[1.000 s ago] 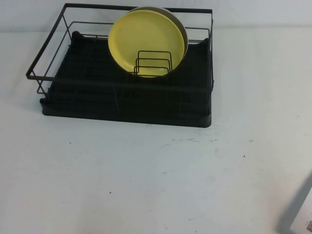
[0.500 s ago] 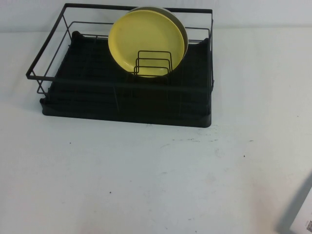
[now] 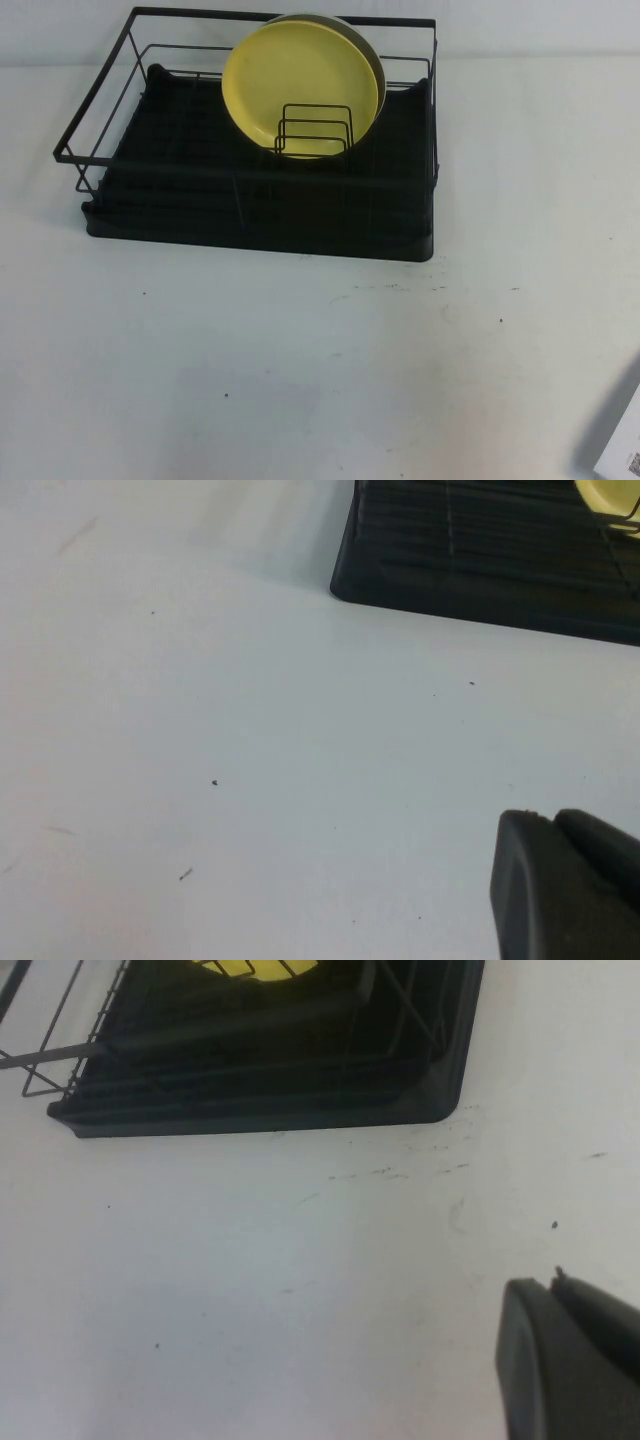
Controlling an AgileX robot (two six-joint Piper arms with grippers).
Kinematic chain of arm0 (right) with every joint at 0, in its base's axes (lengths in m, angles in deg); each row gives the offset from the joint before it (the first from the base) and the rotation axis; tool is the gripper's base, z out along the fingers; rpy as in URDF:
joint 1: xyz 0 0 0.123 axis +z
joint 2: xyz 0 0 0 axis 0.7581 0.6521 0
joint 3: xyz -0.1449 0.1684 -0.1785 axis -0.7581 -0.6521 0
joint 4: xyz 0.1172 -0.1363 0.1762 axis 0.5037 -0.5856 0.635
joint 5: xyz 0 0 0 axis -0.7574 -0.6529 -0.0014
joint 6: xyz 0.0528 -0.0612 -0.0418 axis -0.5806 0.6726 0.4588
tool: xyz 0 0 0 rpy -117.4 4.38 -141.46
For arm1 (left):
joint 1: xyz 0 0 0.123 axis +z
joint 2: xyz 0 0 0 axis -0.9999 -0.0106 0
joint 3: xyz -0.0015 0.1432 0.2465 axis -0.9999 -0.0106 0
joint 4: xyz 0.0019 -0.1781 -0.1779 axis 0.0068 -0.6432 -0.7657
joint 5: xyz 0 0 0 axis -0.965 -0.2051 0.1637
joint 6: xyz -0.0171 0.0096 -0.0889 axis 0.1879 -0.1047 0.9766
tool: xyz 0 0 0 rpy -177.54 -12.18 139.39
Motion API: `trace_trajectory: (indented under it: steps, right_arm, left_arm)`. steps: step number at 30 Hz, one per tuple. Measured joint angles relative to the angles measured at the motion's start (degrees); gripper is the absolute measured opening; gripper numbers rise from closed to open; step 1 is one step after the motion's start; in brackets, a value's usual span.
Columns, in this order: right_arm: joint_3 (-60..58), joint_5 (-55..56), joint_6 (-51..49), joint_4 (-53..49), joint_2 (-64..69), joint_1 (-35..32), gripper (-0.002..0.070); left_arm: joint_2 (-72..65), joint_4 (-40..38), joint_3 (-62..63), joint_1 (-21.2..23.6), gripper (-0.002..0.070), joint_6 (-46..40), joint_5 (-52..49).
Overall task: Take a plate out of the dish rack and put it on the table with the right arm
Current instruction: Grasp the plate from the shelf
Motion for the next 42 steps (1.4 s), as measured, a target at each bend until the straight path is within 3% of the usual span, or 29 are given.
trace_trajectory:
  steps: [6,17,26,30,37,42]
  right_arm:
    - [11.8,-0.6,4.1,-0.9,14.5,1.5,-0.0018]
    - [32.5,1.4,7.0,-7.9,36.2,16.9,-0.0018]
    - [49.6,2.7,14.8,-8.8,50.1,23.0,-0.0013]
    - [57.3,2.9,16.3,-9.5,56.2,23.9,0.0049]
    - [69.5,2.9,18.7,-10.8,66.8,23.9,0.0270]
    - [76.5,2.8,20.0,-11.8,72.6,23.9,0.0313]
  left_arm:
    - [0.0,0.0,0.0,0.0,-0.0004,0.0,0.0]
    - [0.0,0.0,0.0,0.0,-0.0004,0.0,0.0]
    - [0.0,0.0,0.0,0.0,-0.0004,0.0,0.0]
    - [0.0,0.0,0.0,0.0,-0.0004,0.0,0.0]
    - [0.0,0.0,0.0,0.0,-0.0004,0.0,0.0]
    - [0.0,0.0,0.0,0.0,-0.0004,0.0,0.0]
